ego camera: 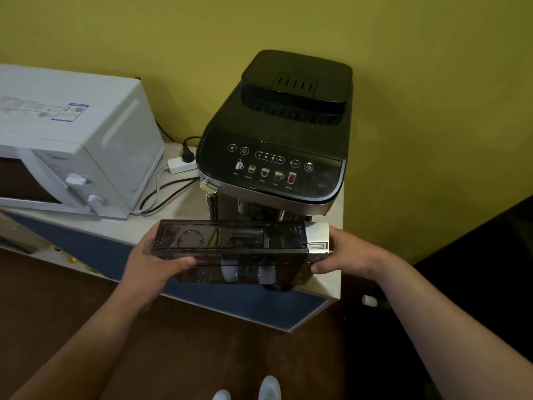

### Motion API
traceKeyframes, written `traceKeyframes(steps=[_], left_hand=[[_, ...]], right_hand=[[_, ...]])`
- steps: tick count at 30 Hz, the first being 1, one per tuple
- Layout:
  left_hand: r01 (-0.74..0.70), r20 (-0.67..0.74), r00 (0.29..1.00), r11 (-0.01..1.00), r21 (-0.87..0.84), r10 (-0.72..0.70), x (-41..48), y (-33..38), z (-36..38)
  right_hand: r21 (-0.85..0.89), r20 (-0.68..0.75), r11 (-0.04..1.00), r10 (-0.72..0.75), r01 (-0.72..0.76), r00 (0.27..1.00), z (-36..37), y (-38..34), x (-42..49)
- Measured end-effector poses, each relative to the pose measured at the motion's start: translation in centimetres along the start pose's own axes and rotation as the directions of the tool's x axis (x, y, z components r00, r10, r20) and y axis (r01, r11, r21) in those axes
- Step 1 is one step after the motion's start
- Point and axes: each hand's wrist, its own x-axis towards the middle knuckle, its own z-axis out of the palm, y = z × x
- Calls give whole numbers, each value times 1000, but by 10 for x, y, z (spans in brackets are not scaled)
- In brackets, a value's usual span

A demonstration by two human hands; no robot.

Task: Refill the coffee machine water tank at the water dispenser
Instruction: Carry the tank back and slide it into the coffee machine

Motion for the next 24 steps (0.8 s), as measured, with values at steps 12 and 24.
traceKeyframes(steps=[12, 24], left_hand=[[98, 157, 984, 993, -66, -87, 7, 13, -10], [-61, 315, 949, 962, 265, -27, -9, 34, -17]], right_hand=[[239, -92, 971, 49, -25, 995, 33, 11, -53], [311, -415, 950, 142, -7, 898, 128, 16, -148]])
